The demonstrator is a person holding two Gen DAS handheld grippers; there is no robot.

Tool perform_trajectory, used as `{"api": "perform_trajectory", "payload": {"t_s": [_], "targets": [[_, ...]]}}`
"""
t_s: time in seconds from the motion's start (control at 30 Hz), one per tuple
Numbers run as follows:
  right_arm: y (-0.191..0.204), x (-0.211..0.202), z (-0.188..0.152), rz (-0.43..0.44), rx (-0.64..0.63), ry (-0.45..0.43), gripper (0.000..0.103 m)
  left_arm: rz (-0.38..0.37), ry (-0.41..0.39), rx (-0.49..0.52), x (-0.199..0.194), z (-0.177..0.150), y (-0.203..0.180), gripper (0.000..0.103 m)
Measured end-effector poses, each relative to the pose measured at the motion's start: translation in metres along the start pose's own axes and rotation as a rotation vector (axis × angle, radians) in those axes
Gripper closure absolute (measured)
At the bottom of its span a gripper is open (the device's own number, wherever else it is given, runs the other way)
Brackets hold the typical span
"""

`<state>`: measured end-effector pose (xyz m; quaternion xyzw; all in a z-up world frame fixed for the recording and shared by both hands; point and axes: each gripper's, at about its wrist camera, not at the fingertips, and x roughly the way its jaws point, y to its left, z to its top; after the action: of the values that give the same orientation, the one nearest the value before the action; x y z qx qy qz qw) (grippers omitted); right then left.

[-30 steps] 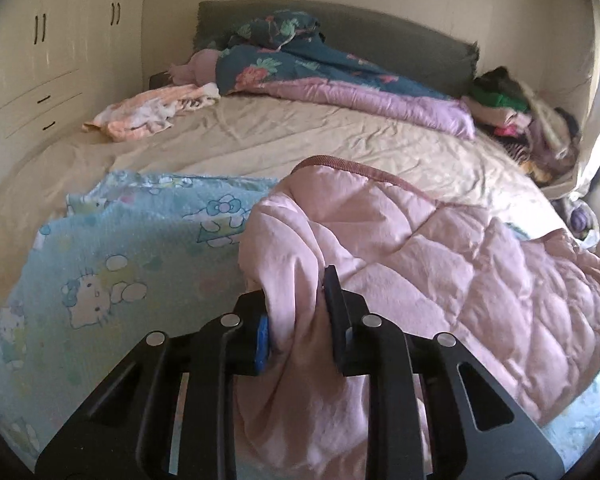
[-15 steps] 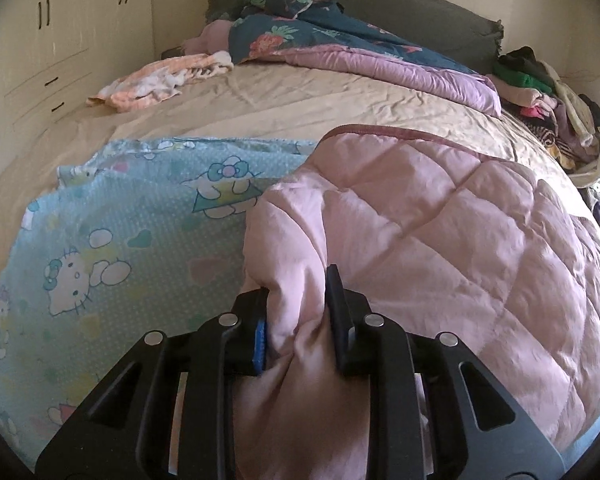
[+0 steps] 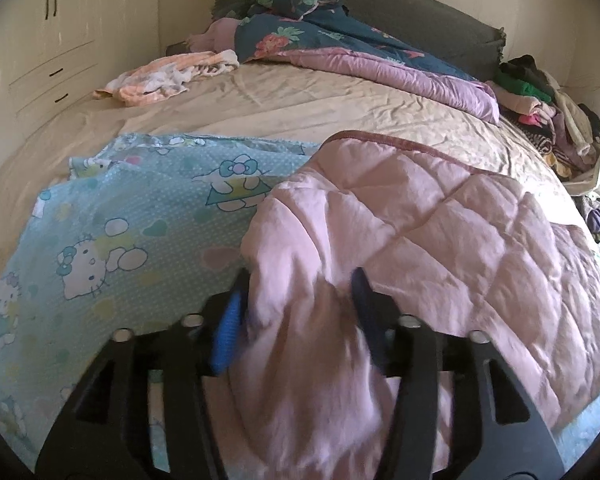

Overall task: Fold large clothes
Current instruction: 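Open both grippers and release the pink jacket bundle, then push both open grippers under the jacket bundle's edge and lift it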

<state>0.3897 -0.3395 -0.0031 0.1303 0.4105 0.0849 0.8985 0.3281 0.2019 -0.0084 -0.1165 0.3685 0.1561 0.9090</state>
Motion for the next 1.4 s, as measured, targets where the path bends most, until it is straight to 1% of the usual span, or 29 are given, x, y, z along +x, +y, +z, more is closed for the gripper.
{"api": "perform_trajectory", "payload": {"t_s": [0.07, 0.1, 0.17, 0.2, 0.27, 0.37, 0.73, 1.07, 1.23, 1.4], "targets": [[0.003, -0.013, -0.003, 0.028, -0.002, -0.005, 0.008, -0.003, -0.005, -0.001, -0.008, -0.002, 0.0, 0.044], [0.003, -0.018, -0.004, 0.033, -0.003, -0.01, 0.005, -0.007, -0.006, -0.006, -0.013, -0.002, 0.0, 0.041], [0.006, -0.031, -0.007, 0.053, -0.009, -0.028, 0.004, -0.016, -0.004, -0.019, -0.02, -0.004, 0.002, 0.031], [0.009, -0.038, -0.01, 0.066, -0.018, -0.033, 0.004, -0.023, -0.003, -0.025, -0.024, -0.005, 0.003, 0.027], [0.013, -0.046, -0.014, 0.07, -0.031, -0.038, 0.004, -0.034, -0.003, -0.033, -0.032, -0.007, 0.003, 0.016], [0.021, -0.057, -0.023, 0.073, -0.065, -0.049, 0.004, -0.043, -0.007, -0.028, -0.044, -0.01, 0.001, 0.01], [0.039, -0.092, -0.046, 0.097, -0.129, -0.086, 0.004, -0.061, -0.031, 0.015, -0.083, -0.03, -0.008, 0.01], [0.042, -0.11, -0.059, 0.112, -0.126, -0.092, 0.004, -0.066, -0.043, 0.044, -0.104, -0.047, -0.012, 0.01], [0.04, -0.113, -0.065, 0.108, -0.115, -0.087, 0.004, -0.075, -0.027, 0.046, -0.106, -0.057, -0.014, 0.01], [0.035, -0.103, -0.072, 0.081, -0.083, -0.057, 0.004, -0.078, 0.025, 0.025, -0.094, -0.071, -0.011, 0.01]]}}
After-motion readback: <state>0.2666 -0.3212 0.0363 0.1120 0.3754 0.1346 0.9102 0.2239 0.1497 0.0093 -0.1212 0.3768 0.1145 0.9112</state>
